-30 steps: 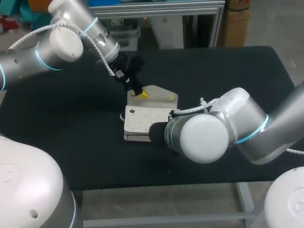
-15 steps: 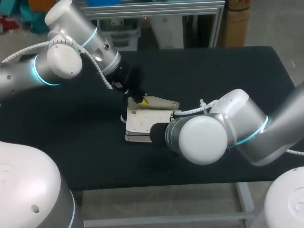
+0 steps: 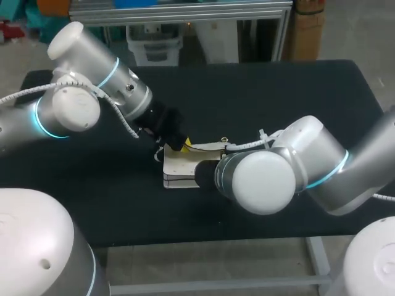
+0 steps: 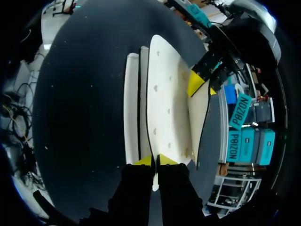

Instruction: Pick up the bag, open it, inspect its contents, close it, and place it on the opposite side

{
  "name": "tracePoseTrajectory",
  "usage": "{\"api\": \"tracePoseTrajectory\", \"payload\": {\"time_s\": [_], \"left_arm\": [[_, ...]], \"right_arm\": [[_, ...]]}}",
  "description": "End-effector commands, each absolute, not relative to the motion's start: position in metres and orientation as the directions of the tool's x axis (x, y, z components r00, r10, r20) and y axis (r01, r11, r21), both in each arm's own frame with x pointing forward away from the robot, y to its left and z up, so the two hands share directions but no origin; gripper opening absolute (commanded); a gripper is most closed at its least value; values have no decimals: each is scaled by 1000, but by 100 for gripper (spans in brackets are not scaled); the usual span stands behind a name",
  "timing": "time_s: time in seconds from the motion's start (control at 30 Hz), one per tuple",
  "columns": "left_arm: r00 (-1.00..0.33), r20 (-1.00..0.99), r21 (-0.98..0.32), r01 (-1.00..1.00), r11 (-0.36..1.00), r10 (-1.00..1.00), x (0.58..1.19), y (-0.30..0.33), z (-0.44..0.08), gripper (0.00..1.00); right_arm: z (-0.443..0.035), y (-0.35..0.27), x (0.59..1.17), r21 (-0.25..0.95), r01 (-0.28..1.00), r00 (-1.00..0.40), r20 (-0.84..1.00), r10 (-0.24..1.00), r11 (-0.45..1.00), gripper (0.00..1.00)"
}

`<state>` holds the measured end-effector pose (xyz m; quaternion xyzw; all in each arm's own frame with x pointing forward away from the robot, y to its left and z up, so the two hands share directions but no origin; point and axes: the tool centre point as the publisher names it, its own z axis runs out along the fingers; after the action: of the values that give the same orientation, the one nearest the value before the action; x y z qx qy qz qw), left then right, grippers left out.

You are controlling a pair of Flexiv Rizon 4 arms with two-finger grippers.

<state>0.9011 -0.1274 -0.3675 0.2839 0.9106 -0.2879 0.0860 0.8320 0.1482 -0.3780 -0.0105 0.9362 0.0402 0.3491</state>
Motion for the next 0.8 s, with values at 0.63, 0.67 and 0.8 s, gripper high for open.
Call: {"api": "tracePoseTrajectory", "payload": {"time_s": [0.63, 0.67, 0.8], "left_arm": [[-795, -305, -456, 605, 653, 524, 888, -131, -373, 63], [-793, -315, -463, 608, 645, 522, 888, -129, -370, 64], [-800, -361, -485, 600, 636, 479, 889, -126, -362, 58]], "right_arm": [[-381, 149, 834, 67, -46, -753, -658, 9, 997, 0], [-381, 149, 834, 67, -46, -753, -658, 9, 997, 0], [-381, 149, 834, 67, -46, -753, -658, 9, 997, 0]]}}
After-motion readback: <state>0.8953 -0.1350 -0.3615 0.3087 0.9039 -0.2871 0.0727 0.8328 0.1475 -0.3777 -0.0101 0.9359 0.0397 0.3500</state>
